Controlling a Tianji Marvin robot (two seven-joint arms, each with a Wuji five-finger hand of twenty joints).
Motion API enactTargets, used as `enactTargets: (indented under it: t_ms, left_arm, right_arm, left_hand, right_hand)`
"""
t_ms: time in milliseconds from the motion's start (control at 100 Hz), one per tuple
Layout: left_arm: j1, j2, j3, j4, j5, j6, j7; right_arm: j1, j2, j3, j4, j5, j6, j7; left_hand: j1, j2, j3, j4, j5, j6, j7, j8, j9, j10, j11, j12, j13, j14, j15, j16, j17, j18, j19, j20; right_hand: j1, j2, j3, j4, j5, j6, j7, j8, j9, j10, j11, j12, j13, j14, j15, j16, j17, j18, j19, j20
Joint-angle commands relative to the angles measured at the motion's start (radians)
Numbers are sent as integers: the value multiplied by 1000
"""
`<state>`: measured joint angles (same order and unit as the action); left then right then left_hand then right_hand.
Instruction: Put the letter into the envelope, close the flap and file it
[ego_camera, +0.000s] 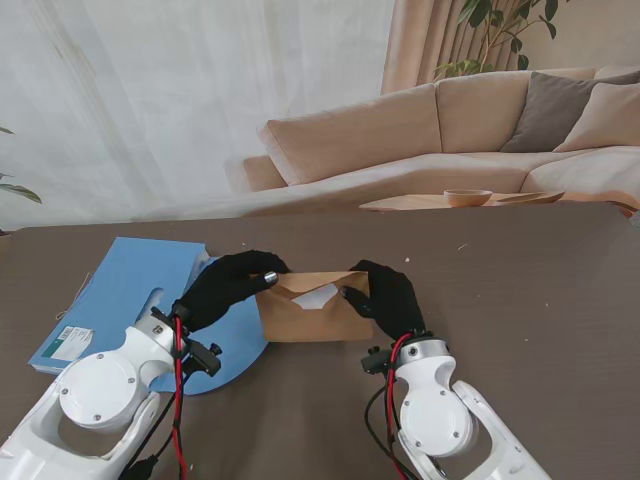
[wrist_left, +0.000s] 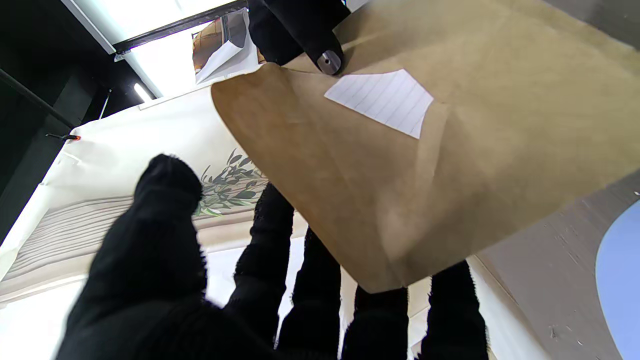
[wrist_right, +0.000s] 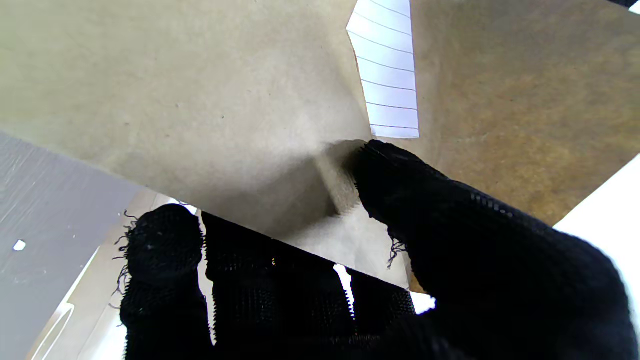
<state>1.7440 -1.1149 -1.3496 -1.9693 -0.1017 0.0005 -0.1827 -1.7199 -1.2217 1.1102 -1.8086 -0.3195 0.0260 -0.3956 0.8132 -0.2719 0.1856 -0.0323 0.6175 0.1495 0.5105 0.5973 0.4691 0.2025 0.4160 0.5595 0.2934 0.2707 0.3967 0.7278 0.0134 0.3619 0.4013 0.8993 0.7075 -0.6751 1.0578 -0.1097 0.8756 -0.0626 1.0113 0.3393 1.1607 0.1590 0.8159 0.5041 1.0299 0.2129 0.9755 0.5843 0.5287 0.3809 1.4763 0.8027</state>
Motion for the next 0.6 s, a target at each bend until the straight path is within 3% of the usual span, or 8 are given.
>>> enactTargets:
  t_ms: [0,100,160,240,290,370,500,590]
  left_arm:
    - [4,-9,3,-3,6,2,9]
    - [-5,-19,14,-1,14,18,53]
    - [-16,-22,21,5,33,31,69]
    - [-32,-25,31,16,60,44,86]
    - [-42,-26,37,24,79,52,91]
    - [-57,-25,44,36,100,68,89]
    - [-70,-33,47,45,65,92,104]
    - [-78,-25,47,53,107,107,83]
  right_arm:
    - [-10,-1,2,-10,0,3,14]
    - [-16,3,4,-13,-12,-6,20]
    - [-19,5,5,-14,-18,-15,23]
    - [-24,9,7,-15,-23,-31,30]
    - [-26,10,8,-16,-21,-40,35]
    - [-28,13,9,-15,-25,-59,43]
    - [-32,17,10,-19,-34,-77,52]
    - [-34,18,9,-21,-38,-87,52]
  left_hand:
    - [-45,-27,48,-32,-13,8,-32,-2,-12,-19,-28,-27,-16,-19,-27,-17,16,-30,-53,28]
    - [8,-6,100,-35,37,8,-23,5,-31,-19,-45,-42,-28,-27,-64,-34,15,-35,-102,34]
    - [150,22,-19,-35,22,-33,-29,74,-49,-35,-65,-70,-34,-38,-88,-42,25,-41,-128,55]
    - [251,45,-80,-8,-28,-99,-84,16,-64,-54,-102,-120,-35,-49,-114,-63,18,-49,-142,29]
    - [249,64,-71,-1,-78,-115,-131,-30,-68,-62,-109,-132,-32,-54,-126,-72,15,-54,-149,16]
    - [212,77,-33,6,-149,-81,-176,-123,-84,-66,-110,-140,-36,-59,-140,-80,10,-60,-152,0]
    - [165,66,-24,0,-111,-36,-181,-177,-73,-48,-112,-145,-39,-51,-167,-87,-9,-63,-163,-20]
    - [154,52,-23,-3,-126,-31,-196,-191,-70,-48,-112,-145,-33,-51,-171,-87,-10,-63,-163,-23]
  right_hand:
    - [25,-8,24,-13,47,-1,22,19,44,11,17,12,33,1,23,15,5,17,43,13]
    - [25,-8,25,-13,47,-13,26,27,43,8,17,14,31,-1,24,15,4,17,44,13]
    - [26,-8,27,-11,48,-19,30,35,42,7,18,16,31,-2,24,15,4,17,45,13]
    - [25,-11,30,-9,48,-27,33,46,42,4,18,18,29,-4,24,14,3,16,44,12]
    - [26,-12,31,-8,49,-27,33,50,41,4,17,19,28,-3,23,14,2,14,43,12]
    - [25,-12,32,-8,50,-34,32,55,41,3,16,20,25,-4,22,14,1,12,43,11]
    - [25,-12,31,-8,51,-39,29,62,40,2,15,22,21,-5,20,14,-4,10,40,10]
    - [25,-11,30,-8,51,-39,26,66,39,0,12,23,21,-5,20,14,-4,10,40,10]
